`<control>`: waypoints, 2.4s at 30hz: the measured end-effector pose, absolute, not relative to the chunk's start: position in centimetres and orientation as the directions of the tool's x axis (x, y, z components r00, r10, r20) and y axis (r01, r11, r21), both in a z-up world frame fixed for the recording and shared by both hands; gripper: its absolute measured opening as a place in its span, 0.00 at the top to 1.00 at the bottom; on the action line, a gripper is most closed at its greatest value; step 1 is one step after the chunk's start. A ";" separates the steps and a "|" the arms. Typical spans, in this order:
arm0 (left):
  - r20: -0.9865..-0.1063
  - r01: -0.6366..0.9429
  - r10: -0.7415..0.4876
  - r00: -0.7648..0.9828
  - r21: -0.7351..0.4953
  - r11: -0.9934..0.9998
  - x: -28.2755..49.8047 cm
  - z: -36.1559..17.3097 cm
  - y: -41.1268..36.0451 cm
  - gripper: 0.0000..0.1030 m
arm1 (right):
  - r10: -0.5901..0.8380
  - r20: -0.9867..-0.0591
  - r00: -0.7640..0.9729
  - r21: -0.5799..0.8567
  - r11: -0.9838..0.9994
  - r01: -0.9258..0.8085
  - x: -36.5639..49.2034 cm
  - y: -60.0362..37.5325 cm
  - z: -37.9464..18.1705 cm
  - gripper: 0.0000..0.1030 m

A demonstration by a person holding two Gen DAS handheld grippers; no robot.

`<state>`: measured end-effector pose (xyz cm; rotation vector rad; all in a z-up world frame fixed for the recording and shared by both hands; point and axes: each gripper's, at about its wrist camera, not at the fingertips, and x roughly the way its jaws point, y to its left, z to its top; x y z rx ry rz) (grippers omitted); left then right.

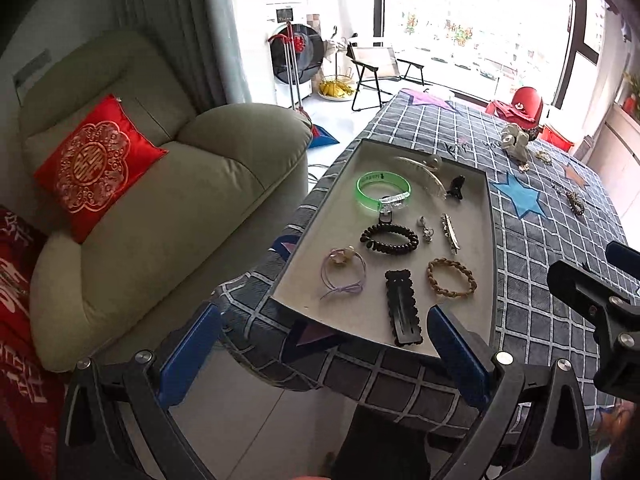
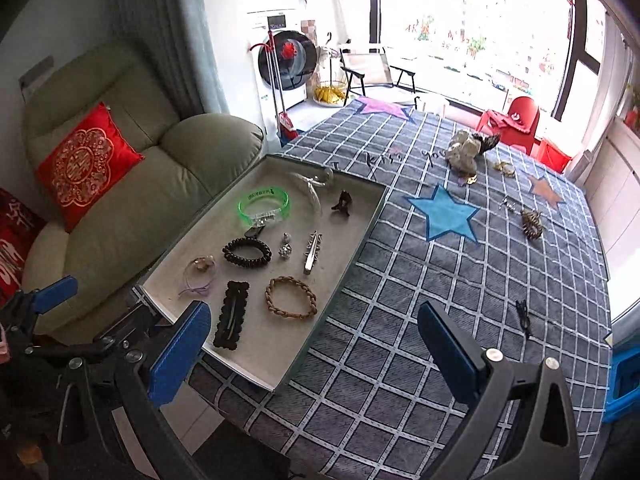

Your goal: Organize jewelry

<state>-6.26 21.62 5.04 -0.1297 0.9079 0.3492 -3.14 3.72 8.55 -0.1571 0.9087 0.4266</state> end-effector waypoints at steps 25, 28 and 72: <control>-0.779 -0.340 0.255 0.574 0.056 0.939 -7.0 6.0 20.7 0.00 | 0.287 -0.780 0.556 0.038 0.909 -0.415 -3.7 3.3 9.4 0.00; -0.781 -0.340 0.256 0.570 0.059 0.939 -7.0 6.0 20.7 0.00 | 0.286 -0.780 0.557 0.038 0.909 -0.414 -3.7 3.3 9.4 0.00; -0.788 -0.346 0.272 0.552 0.080 0.935 -6.8 5.5 20.8 0.00 | 0.285 -0.782 0.554 0.043 0.912 -0.408 -3.5 2.9 8.9 0.00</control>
